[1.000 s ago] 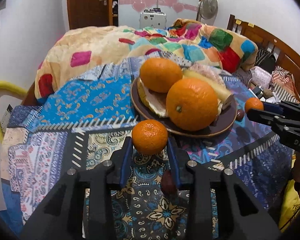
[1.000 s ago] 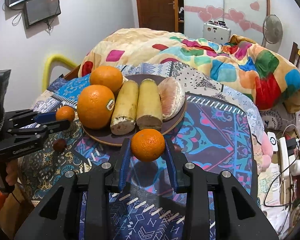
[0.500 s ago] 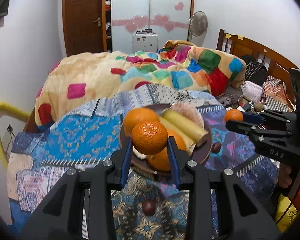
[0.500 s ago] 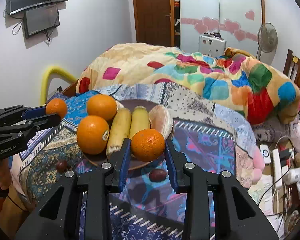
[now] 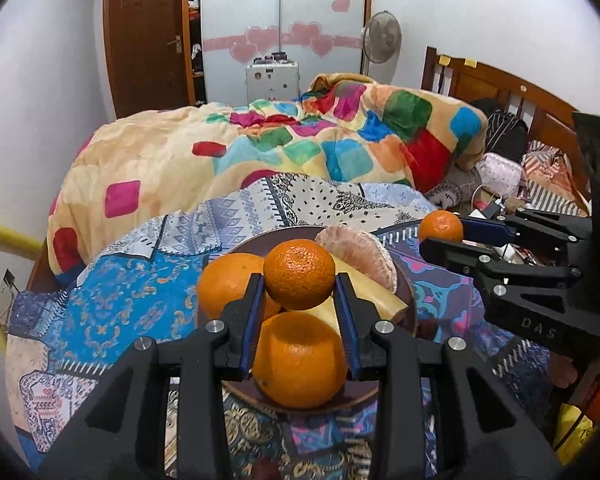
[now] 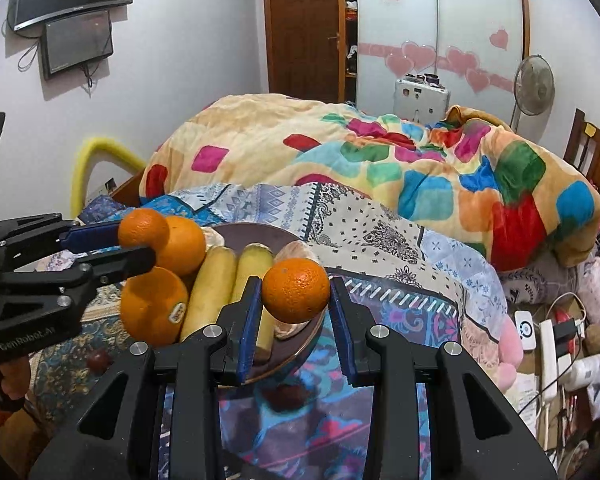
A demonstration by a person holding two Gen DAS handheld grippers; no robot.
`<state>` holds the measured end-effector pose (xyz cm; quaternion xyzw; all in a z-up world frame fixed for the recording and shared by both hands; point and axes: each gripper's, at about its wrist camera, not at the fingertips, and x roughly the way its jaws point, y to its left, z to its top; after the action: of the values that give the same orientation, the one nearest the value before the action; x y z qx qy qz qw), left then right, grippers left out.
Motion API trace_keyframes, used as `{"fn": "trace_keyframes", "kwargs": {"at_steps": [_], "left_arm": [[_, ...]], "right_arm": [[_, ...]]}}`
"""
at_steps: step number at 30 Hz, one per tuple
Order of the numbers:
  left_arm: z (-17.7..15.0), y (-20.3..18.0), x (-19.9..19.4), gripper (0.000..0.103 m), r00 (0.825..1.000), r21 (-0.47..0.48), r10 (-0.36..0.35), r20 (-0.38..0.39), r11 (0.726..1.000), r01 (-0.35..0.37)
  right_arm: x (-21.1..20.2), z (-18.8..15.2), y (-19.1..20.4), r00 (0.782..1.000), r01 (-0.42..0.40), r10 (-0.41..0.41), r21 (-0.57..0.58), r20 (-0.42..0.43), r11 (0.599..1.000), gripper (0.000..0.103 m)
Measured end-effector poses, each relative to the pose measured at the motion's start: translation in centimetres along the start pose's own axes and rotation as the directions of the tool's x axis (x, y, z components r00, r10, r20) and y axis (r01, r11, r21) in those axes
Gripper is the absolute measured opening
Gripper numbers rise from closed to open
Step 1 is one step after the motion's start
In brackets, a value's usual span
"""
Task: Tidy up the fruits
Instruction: 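Carry both small oranges onto the purple plate and open both tools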
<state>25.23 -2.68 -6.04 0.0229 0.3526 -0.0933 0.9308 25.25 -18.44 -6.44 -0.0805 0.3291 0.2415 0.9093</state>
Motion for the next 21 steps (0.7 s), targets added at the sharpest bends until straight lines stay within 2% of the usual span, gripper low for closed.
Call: {"fn": "trace_keyframes", "kwargs": {"at_steps": [4, 13, 21], "left_arm": [[0.4, -0.3, 2.5, 0.035, 0.998, -0.005, -0.016, -0.055, 1.000, 0.015], [0.9, -2.1, 5.1, 0.035, 0.995, 0.074, 0.008, -0.098, 0.997, 0.000], [0.7, -1.6, 6.5, 0.035, 0.990, 0.031, -0.023, -0.142, 0.999, 0.028]], "right_arm": [[1.2, -0.1, -0.6, 1.000, 0.007, -0.007, 0.008, -0.020, 1.000, 0.031], [1.7, -0.4, -1.5, 1.000, 0.018, -0.018, 0.016, -0.022, 1.000, 0.031], [1.8, -0.3, -1.6, 1.000, 0.007, -0.007, 0.022, -0.024, 1.000, 0.031]]}}
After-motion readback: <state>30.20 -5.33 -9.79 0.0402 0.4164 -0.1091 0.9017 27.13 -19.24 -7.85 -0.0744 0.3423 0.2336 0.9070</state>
